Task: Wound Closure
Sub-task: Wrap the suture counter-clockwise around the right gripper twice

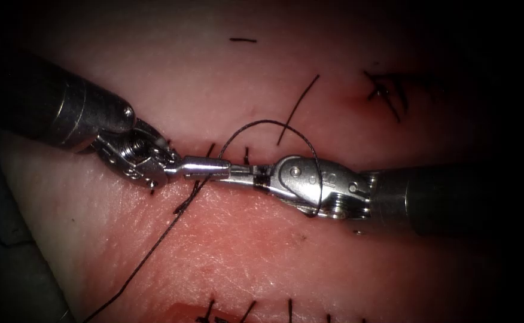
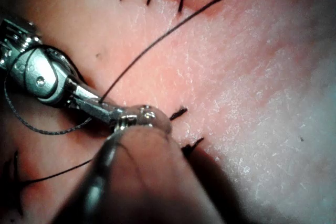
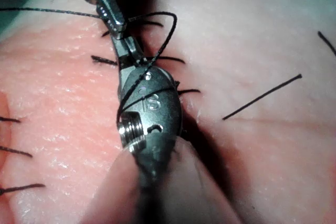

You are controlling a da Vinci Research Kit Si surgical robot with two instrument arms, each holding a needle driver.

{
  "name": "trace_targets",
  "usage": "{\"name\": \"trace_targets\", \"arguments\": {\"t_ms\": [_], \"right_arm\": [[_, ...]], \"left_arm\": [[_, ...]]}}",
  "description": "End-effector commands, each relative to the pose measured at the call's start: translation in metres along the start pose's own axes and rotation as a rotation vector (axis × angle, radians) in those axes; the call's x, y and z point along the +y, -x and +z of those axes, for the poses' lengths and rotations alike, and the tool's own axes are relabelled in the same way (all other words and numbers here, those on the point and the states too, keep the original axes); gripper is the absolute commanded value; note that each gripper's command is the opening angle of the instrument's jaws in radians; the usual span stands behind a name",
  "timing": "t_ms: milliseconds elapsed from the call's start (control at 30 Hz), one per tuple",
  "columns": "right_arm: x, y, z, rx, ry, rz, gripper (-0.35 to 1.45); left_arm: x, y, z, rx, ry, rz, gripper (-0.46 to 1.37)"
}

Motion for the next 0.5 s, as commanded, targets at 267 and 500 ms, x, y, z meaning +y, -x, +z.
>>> {"name": "trace_targets", "arguments": {"t_ms": [267, 500], "right_arm": [[0.0007, 0.0, -0.0004, -0.002, 0.002, -0.013, -0.35], [0.0006, 0.0007, -0.0006, -0.05, -0.018, -0.036, -0.35]], "left_arm": [[-0.0003, -0.0002, 0.0, 0.0, 0.013, -0.003, -0.35], [-0.0008, -0.0001, -0.0005, 0.0, 0.023, -0.007, -0.35]]}}
